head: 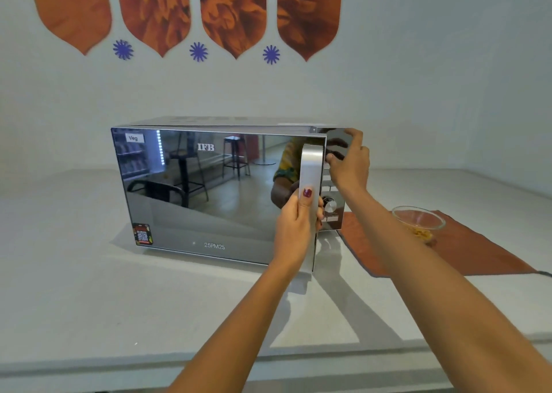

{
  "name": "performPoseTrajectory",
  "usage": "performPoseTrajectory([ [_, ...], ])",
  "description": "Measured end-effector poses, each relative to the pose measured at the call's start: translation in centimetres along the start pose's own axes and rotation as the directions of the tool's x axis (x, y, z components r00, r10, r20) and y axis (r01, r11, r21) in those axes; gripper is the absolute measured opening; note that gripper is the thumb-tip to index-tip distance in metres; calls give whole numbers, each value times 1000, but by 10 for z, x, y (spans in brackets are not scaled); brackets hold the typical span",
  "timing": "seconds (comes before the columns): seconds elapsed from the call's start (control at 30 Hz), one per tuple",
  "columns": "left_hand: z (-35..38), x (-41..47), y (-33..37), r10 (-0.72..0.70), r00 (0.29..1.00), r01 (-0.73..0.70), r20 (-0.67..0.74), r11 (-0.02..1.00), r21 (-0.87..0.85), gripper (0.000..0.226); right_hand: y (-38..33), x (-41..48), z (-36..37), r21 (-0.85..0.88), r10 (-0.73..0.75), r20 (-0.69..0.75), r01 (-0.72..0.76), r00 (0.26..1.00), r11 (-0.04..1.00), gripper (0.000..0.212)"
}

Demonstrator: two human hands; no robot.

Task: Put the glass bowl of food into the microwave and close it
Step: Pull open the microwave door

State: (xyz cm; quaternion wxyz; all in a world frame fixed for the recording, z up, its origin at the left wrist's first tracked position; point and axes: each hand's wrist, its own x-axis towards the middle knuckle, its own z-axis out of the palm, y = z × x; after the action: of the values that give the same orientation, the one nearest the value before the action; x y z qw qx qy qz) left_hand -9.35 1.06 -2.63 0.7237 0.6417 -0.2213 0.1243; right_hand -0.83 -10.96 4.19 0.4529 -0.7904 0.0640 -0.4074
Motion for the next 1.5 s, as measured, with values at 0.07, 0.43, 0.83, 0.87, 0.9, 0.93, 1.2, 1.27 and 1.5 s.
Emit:
performPoseTrajectory([
  [0.07,-2,-11,6,9,999,-9,-31,1000,16,39,-6,-18,-7,94,-35,-27,37,999,995,45],
  [0.43,-29,-66,43,281,940,-277,-195,960,48,43,-65,-105,-39,535,-117,123,34,985,844,31],
  [0.83,-63,-105,107,734,649,-389,-203,548,741,40,-108,-175,-53,688,-412,105,233,905,687,24],
  [0.87,-68,-109,111,761,619,-369,-195,501,783,38,-113,-179,-52,699,-434,103,245,895,672,23],
  [0.9,-72,-113,115,780,598,-346,-183,457,819,37,-117,-182,-50,712,-454,104,252,885,655,23],
  [0.93,-77,-118,118,793,585,-319,-171,419,850,37,-121,-185,-47,727,-472,106,256,875,637,22],
  [1.2,-114,-143,146,822,538,-154,-189,316,936,40,-154,-207,-17,823,-591,131,245,796,512,16],
  [1.27,-127,-148,153,829,519,-114,-207,307,945,42,-161,-214,-6,828,-623,159,240,766,507,16],
  [1.5,-173,-169,177,799,538,-67,-268,357,932,39,-184,-242,35,823,-719,287,220,633,523,37],
])
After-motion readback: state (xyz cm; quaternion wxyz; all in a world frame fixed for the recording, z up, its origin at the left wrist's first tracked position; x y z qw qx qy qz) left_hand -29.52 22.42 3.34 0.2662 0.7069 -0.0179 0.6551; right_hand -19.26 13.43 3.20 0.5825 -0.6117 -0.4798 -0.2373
